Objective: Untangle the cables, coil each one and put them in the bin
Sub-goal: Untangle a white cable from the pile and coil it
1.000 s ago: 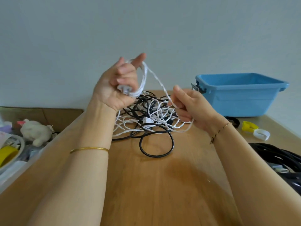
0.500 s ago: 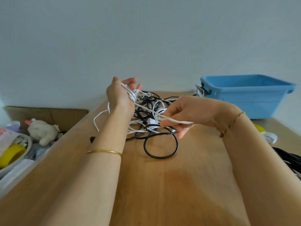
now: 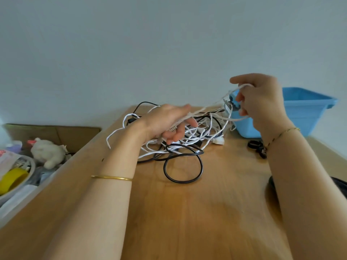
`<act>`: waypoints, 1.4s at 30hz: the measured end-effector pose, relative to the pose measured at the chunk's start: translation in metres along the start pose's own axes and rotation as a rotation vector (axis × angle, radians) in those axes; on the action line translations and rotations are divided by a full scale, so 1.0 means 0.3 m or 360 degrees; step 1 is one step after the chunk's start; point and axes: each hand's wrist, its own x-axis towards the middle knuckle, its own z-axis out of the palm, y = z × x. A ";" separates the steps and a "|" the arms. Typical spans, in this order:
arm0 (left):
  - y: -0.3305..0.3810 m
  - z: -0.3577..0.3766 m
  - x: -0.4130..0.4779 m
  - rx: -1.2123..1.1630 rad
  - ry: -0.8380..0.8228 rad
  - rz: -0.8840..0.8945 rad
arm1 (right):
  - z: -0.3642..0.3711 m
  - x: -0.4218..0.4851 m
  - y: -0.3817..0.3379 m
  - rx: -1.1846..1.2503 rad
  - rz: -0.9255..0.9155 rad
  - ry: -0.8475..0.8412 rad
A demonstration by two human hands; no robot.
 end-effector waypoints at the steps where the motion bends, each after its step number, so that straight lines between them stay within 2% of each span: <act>1: 0.004 -0.002 -0.006 -0.0194 -0.0178 0.0024 | 0.005 0.004 0.019 0.0013 0.0042 0.0007; 7: 0.000 -0.017 -0.016 -0.0883 -0.0881 0.0229 | 0.057 0.013 0.100 -0.0142 0.0143 -0.0058; 9: 0.000 -0.021 -0.001 -0.1265 -0.1078 0.0381 | 0.092 0.011 0.122 -0.0402 0.0109 -0.0175; 10: 0.003 -0.030 0.008 -0.1500 -0.1089 0.0444 | 0.111 0.007 0.132 -0.0555 0.0080 -0.0299; 12: 0.015 -0.049 0.020 -0.2047 -0.0906 0.0535 | 0.150 -0.018 0.145 -0.0829 0.0015 -0.0570; 14: 0.023 -0.071 0.020 -0.2441 -0.0337 0.0639 | 0.187 -0.057 0.145 -0.1127 -0.0176 -0.0643; 16: 0.017 -0.098 0.011 -0.2614 0.0226 0.0770 | 0.209 -0.090 0.131 -0.1210 -0.0463 -0.0614; 18: -0.001 -0.112 0.009 -0.2541 0.0620 0.0825 | 0.211 -0.106 0.098 -0.1049 -0.0617 -0.0812; 20: -0.024 -0.117 0.021 -0.2275 0.0970 0.0709 | 0.203 -0.116 0.047 -0.0918 -0.0669 -0.1114; 22: -0.034 -0.105 0.036 -0.1955 0.1219 0.0576 | 0.190 -0.122 0.000 -0.0850 -0.0668 -0.1272; 24: -0.037 -0.083 0.050 -0.1422 0.1388 0.0466 | 0.169 -0.121 -0.037 -0.0829 -0.0620 -0.1294; 26: -0.039 -0.053 0.050 -0.0545 0.1498 0.0367 | 0.135 -0.114 -0.061 -0.0781 -0.0556 -0.1243; 28: -0.049 -0.031 0.047 0.0213 0.1446 0.0299 | 0.092 -0.097 -0.076 -0.0616 -0.0496 -0.1081; 29: -0.052 -0.027 0.044 0.0452 0.1370 0.0240 | 0.071 -0.086 -0.081 -0.0477 -0.0460 -0.0969; 31: -0.042 -0.028 0.039 0.0642 0.1147 0.0117 | 0.039 -0.063 -0.082 -0.0142 -0.0328 -0.0825; 34: -0.005 -0.019 0.033 0.0708 0.0790 0.0028 | 0.036 -0.053 -0.070 0.0233 -0.0130 -0.0760; 36: 0.021 -0.007 0.022 0.0516 0.0552 -0.0003 | 0.053 -0.047 -0.053 0.0284 -0.0122 -0.0566; 39: 0.065 -0.001 -0.014 -0.0180 0.0111 0.0000 | 0.073 -0.026 -0.026 0.0162 -0.0229 -0.0188; 42: 0.087 -0.009 -0.038 -0.0434 -0.0232 0.0111 | 0.078 -0.019 -0.008 0.0017 -0.0414 0.0019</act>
